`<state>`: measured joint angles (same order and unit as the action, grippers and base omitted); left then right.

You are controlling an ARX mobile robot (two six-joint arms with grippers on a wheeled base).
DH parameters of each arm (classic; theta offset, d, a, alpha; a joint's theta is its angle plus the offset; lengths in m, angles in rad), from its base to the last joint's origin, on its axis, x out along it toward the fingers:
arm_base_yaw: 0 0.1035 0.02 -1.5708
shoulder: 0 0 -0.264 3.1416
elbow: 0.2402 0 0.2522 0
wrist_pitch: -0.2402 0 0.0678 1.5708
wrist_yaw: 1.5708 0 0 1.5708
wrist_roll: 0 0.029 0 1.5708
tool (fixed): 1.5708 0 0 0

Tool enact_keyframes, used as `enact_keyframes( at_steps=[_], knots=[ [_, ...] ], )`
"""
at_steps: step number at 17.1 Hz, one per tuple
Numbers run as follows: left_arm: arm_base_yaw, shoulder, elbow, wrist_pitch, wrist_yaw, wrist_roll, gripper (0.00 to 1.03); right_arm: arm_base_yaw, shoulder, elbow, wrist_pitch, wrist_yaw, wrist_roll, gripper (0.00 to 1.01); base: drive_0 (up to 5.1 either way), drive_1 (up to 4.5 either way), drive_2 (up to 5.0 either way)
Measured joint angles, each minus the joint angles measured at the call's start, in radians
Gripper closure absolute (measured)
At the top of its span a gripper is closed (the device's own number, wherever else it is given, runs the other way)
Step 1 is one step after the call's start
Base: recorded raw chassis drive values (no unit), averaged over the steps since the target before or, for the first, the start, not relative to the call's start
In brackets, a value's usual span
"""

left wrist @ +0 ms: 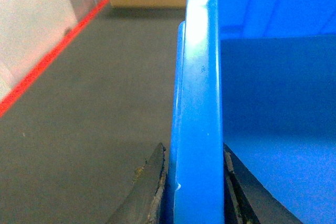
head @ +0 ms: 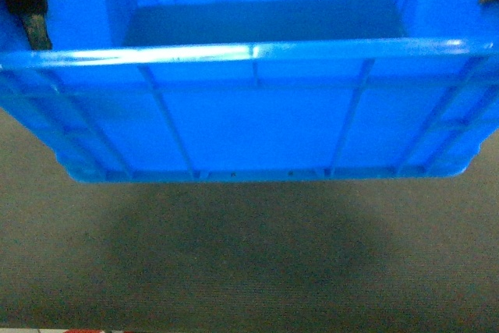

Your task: Place box next to blue box on left shelf

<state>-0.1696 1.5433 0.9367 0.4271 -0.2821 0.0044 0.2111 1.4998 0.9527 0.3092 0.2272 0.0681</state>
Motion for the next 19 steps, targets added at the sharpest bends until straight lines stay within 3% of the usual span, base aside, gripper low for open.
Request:
enact_keyframes(
  at_steps=[1,3,5,8,19],
  knots=[
    [-0.036,-0.060,-0.114,0.274,-0.037,0.066,0.82,0.005,-0.060,-0.078,0.137,0.045,-0.013,0.79,0.0,0.00,0.0],
    [-0.050,-0.072,-0.165,0.369,-0.055,0.095,0.82,0.004,-0.063,-0.109,0.163,0.051,-0.002,0.79,0.0,0.00,0.0],
    [-0.050,-0.085,-0.180,0.366,-0.056,0.110,0.82,0.002,-0.063,-0.127,0.162,0.053,0.010,0.79,0.0,0.00,0.0],
    [-0.055,-0.091,-0.184,0.370,-0.058,0.109,0.82,-0.003,-0.061,-0.136,0.207,0.047,-0.006,0.79,0.0,0.00,0.0],
    [-0.056,-0.092,-0.184,0.366,-0.058,0.112,0.82,-0.003,-0.061,-0.136,0.204,0.049,-0.010,0.79,-0.1,-0.14,-0.1]
  ],
)
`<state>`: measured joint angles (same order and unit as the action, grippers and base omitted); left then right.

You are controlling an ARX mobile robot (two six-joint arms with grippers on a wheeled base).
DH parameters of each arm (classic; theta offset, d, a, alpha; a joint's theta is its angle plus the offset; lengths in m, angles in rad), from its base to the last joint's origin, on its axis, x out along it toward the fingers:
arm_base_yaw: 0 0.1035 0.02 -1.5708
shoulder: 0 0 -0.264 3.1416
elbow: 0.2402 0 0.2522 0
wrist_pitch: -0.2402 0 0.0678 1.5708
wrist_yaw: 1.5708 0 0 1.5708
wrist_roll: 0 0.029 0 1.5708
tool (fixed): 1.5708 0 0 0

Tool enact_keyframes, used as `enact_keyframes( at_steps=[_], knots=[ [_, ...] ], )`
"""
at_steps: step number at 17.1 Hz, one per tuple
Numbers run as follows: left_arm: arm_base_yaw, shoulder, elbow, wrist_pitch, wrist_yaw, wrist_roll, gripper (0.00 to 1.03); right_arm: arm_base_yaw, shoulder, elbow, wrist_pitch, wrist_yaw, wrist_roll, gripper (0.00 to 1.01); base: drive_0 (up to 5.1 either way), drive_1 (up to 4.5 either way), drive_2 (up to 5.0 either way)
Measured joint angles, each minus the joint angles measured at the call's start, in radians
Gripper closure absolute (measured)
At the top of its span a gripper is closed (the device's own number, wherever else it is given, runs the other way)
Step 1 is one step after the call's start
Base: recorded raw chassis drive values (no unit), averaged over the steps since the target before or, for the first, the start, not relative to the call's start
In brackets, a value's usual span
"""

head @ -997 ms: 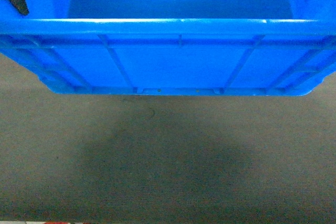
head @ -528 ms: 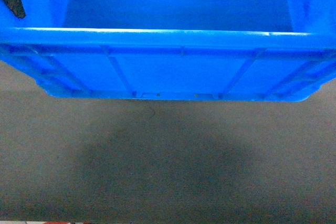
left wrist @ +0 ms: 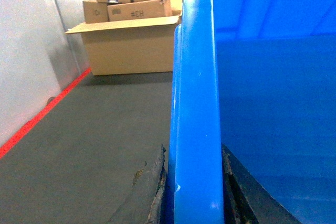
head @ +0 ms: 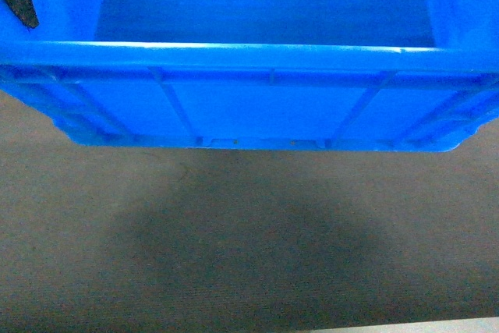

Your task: Place box next to blue box on left shelf

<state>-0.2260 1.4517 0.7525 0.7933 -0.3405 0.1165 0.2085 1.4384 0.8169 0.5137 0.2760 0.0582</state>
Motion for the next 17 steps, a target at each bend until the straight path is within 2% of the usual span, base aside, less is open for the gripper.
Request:
enact_keyframes(
  at_steps=[17],
  knots=[
    [-0.002,0.000,0.000,0.001,0.000,0.001,0.82,0.000,0.000,0.000,0.002,0.002,-0.003,0.79,-1.5,-1.45,-1.5]
  ],
)
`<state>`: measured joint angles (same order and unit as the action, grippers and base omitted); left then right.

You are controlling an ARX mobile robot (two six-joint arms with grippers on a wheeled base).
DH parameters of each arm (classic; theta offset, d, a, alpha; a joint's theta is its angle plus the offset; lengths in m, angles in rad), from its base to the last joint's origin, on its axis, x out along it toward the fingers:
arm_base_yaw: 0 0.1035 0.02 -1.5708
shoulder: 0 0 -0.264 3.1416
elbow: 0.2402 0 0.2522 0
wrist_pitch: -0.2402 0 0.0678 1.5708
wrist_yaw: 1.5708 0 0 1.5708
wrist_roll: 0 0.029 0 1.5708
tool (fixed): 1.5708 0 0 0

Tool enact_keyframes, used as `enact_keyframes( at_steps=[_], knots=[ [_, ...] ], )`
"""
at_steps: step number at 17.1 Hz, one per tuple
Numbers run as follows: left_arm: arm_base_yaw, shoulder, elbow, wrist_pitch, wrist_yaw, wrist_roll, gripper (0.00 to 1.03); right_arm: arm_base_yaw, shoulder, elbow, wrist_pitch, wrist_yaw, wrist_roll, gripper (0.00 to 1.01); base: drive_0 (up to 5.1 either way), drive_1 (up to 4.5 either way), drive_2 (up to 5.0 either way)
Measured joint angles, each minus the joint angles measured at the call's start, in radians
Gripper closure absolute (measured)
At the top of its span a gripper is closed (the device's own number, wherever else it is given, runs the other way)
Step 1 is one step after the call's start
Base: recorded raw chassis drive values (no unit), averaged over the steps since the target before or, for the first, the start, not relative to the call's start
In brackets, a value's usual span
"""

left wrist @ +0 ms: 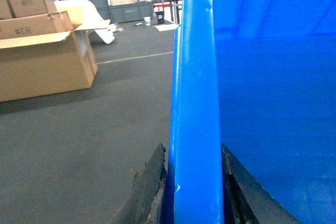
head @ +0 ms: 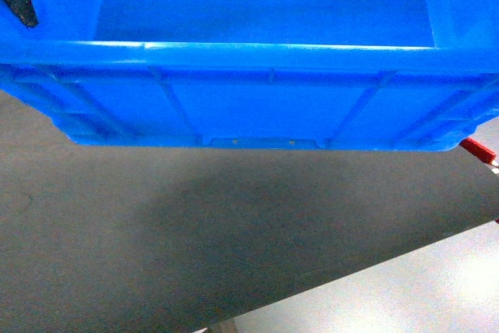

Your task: Place box next to blue box on left shelf

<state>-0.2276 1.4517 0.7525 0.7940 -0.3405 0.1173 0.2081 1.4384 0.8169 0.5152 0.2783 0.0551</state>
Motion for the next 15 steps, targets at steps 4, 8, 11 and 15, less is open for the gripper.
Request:
enact_keyframes(
  at_steps=[4,8,11,15],
  knots=[
    [0.000,0.000,0.000,0.000,0.000,0.000,0.82,0.000,0.000,0.000,-0.001,0.002,0.000,0.79,-1.4,-1.45,-1.4],
    [0.000,0.000,0.000,0.000,0.000,0.000,0.83,0.000,0.000,0.000,0.000,0.002,0.000,0.79,-1.4,-1.45,-1.4],
    [0.000,0.000,0.000,-0.001,0.000,0.000,0.83,0.000,0.000,0.000,-0.004,0.002,0.000,0.79,-1.4,-1.43,-1.4],
    [0.000,0.000,0.000,0.000,0.000,0.000,0.83,0.000,0.000,0.000,-0.001,0.002,0.000,0.79,-1.4,-1.45,-1.4]
  ],
)
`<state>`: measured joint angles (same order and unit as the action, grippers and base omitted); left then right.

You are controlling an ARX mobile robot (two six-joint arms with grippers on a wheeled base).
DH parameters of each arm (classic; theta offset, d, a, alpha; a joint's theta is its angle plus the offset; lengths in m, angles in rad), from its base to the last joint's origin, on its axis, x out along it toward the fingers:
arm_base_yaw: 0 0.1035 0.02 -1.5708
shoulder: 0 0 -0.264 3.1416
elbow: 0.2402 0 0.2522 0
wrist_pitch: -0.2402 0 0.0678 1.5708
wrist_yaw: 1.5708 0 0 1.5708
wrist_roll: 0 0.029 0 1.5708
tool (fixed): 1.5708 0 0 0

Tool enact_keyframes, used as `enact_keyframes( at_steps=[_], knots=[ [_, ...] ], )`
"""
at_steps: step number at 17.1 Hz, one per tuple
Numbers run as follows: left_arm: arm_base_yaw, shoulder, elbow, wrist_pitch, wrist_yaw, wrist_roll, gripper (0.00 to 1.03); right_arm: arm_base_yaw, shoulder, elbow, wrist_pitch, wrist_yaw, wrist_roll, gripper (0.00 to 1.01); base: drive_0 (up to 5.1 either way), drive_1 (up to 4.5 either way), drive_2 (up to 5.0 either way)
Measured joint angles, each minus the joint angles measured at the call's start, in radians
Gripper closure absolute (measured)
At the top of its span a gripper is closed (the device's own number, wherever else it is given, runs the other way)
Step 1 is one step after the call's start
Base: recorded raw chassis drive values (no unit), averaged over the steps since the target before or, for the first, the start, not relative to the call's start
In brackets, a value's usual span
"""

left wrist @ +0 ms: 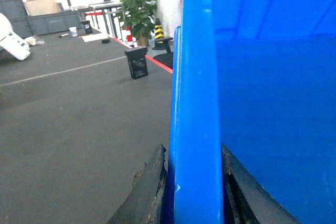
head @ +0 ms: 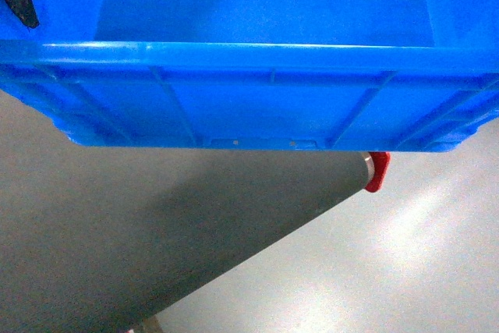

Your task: Place box next to blue box on left shelf

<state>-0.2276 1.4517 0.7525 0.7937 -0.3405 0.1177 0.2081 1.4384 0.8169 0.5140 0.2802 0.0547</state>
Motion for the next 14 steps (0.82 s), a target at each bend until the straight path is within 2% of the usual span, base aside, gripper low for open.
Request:
enact_keyframes(
  at_steps=[14],
  knots=[
    [0.000,0.000,0.000,-0.001,0.000,0.000,0.83,0.000,0.000,0.000,-0.003,0.001,0.000,0.79,-1.5,-1.47,-1.5]
  ],
)
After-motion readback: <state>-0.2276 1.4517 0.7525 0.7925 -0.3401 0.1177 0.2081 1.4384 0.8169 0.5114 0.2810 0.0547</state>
